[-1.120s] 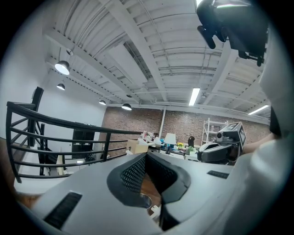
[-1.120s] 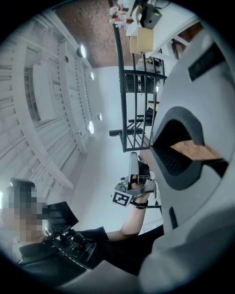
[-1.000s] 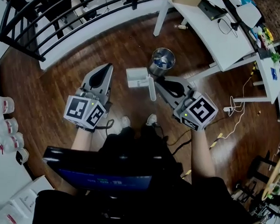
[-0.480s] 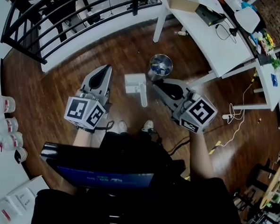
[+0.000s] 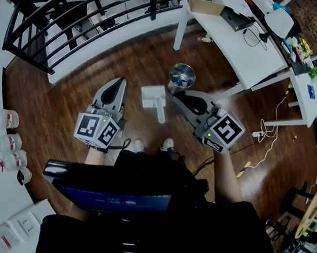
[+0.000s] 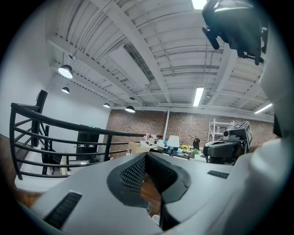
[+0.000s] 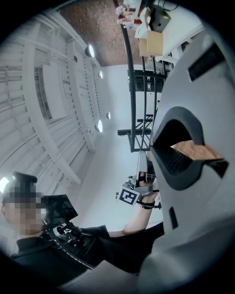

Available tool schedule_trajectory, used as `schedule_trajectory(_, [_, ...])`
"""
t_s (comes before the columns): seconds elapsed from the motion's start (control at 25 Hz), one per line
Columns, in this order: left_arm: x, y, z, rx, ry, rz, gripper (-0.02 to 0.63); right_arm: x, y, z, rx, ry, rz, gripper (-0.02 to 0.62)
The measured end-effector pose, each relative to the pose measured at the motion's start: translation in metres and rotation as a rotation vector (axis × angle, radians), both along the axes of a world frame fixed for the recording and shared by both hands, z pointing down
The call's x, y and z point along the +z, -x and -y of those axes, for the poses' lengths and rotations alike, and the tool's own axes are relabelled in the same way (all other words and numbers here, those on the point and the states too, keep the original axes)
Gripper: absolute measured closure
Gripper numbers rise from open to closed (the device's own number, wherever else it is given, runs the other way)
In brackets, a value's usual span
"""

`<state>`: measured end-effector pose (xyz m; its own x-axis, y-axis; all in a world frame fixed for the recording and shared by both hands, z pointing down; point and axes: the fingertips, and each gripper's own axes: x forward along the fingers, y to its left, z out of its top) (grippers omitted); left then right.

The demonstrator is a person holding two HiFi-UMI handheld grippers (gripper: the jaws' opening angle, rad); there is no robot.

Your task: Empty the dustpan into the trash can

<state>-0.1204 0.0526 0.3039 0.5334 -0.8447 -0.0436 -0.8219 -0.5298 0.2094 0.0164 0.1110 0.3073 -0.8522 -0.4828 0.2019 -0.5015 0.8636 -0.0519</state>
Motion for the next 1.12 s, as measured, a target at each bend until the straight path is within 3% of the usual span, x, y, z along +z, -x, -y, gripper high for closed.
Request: schedule_trajectory(1.12, [0.0014,0.0016,0.0029,-0.017,0.010,-0.004,0.603,0.0001,-0.0088,0.0067,-0.001,0.001,0.002,0.595])
